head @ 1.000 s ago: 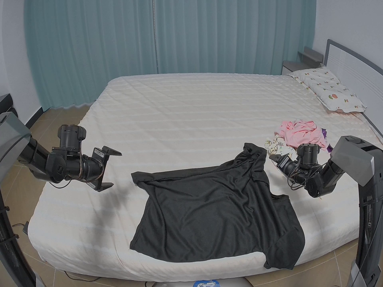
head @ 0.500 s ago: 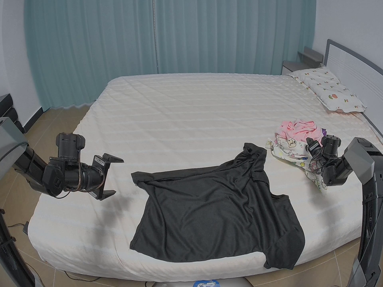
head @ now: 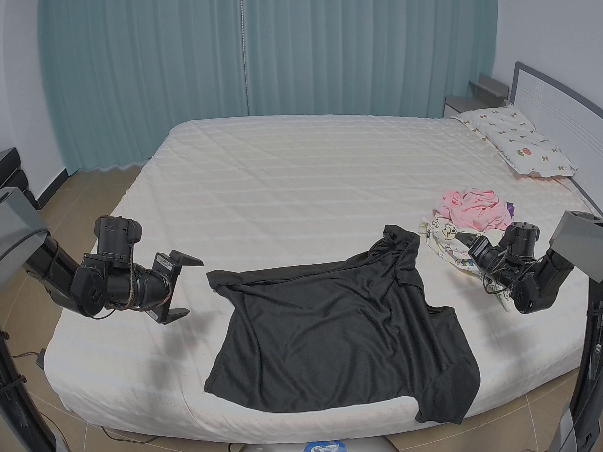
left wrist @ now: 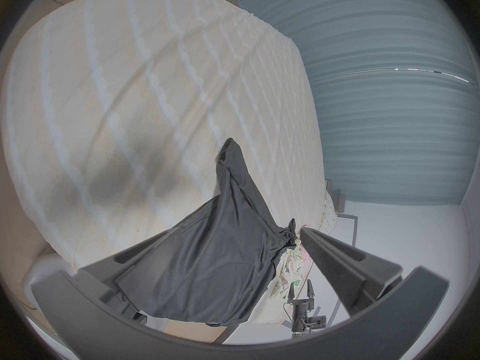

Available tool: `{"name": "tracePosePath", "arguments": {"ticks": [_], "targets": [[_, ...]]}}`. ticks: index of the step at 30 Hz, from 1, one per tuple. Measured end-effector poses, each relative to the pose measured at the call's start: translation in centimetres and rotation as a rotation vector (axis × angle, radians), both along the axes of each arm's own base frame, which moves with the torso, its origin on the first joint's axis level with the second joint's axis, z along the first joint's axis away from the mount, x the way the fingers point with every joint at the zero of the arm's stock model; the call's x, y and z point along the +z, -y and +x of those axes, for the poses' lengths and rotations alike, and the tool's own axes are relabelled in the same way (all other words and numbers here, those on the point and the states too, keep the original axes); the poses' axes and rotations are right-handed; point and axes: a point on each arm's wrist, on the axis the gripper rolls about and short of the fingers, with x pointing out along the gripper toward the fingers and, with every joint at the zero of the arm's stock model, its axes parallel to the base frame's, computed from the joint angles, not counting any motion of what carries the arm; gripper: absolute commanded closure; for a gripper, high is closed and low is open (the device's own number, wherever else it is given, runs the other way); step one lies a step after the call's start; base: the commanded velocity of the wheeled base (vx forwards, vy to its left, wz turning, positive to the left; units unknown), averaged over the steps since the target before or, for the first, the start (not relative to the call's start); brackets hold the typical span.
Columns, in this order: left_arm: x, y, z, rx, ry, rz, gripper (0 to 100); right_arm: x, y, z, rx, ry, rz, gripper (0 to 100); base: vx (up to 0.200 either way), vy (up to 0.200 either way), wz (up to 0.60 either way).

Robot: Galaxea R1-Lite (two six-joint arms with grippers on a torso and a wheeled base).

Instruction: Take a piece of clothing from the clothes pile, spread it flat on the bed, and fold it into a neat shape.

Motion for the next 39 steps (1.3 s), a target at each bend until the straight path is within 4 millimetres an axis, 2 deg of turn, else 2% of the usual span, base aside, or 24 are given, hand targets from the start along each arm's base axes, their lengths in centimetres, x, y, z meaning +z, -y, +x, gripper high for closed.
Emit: {"name": "tracePosePath", "arguments": {"ticks": [5, 12, 16, 21, 25, 39], "targets": [[-0.3, 1.0, -0.3, -0.026, -0.007, 0.016, 0, 0.4, -1.8, -2.2, 0.058, -0.023, -0.007, 0, 0.000, 0.000, 0.00], [-1.4, 1.8, -0.6, -0.038, -0.010, 0.127, 0, -0.1, -2.6, -3.4, 0.083, 0.020, -0.007, 0, 0.000, 0.000, 0.00], [-2.6, 2.5, -1.5, -0.088, -0.020, 0.230, 0, -0.8, -2.8, -3.8, 0.086, -0.005, -0.006, 0, 0.000, 0.000, 0.00], [-4.5, 4.1, -3.6, -0.205, -0.047, 0.397, 0, -1.2, -2.9, -4.1, 0.089, -0.019, -0.005, 0, 0.000, 0.000, 0.00], [-5.6, 5.0, -4.6, -0.236, -0.061, 0.450, 0, -1.4, -3.1, -4.4, 0.097, -0.030, -0.005, 0, 0.000, 0.000, 0.00], [-9.5, 8.0, -5.3, -0.264, -0.081, 0.585, 0, -1.4, -3.5, -4.6, 0.106, -0.033, -0.003, 0, 0.000, 0.000, 0.00]]}}
